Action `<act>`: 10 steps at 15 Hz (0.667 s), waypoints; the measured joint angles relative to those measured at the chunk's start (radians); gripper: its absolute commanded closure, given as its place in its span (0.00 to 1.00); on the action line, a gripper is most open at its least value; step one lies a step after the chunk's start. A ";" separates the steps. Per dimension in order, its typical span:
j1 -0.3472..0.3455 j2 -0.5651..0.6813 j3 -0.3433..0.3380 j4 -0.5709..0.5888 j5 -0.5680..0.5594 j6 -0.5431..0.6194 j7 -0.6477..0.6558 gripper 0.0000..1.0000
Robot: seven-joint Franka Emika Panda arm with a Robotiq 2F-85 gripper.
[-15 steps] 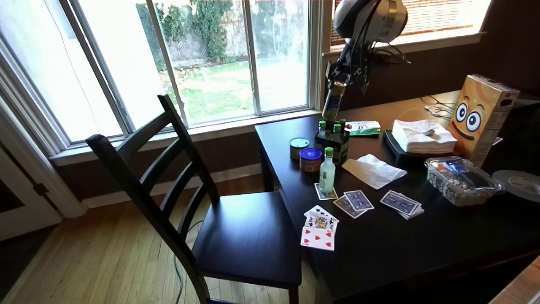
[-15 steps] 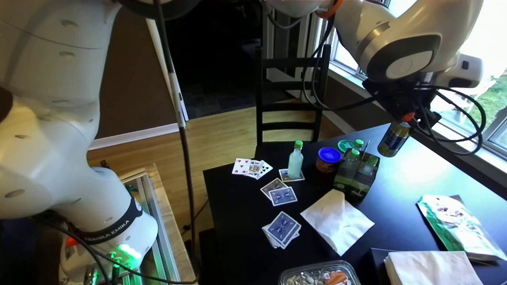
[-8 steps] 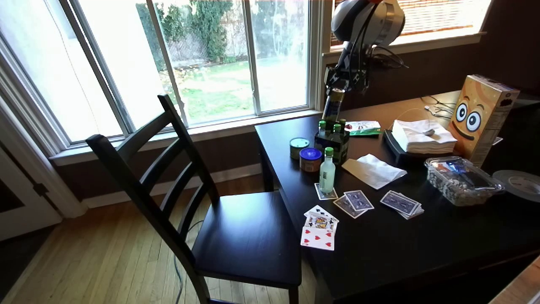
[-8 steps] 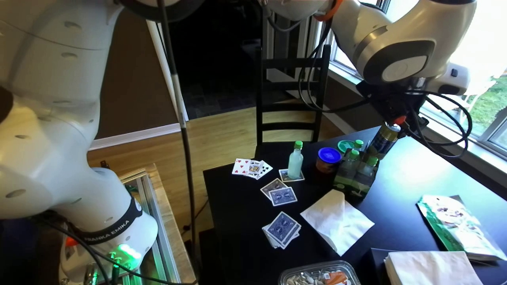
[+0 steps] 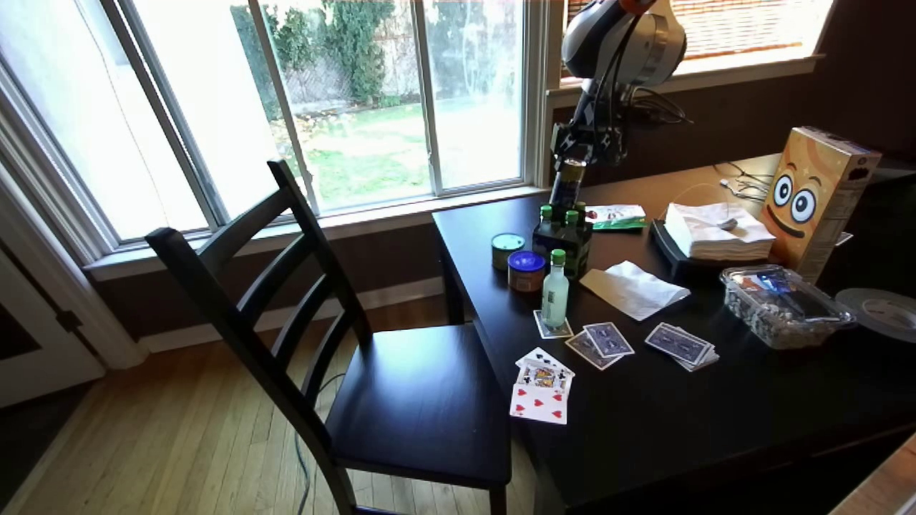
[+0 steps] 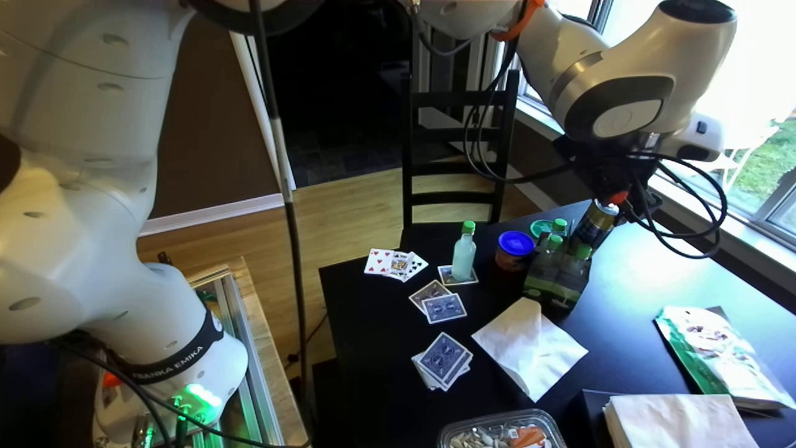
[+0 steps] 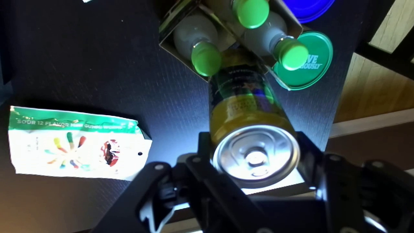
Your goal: Put the yellow can inside the bottle package
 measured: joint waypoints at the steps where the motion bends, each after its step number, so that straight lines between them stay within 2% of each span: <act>1: 0.001 0.001 0.000 0.000 0.000 0.000 -0.001 0.62; 10: 0.006 0.008 0.000 -0.005 -0.001 0.000 -0.048 0.62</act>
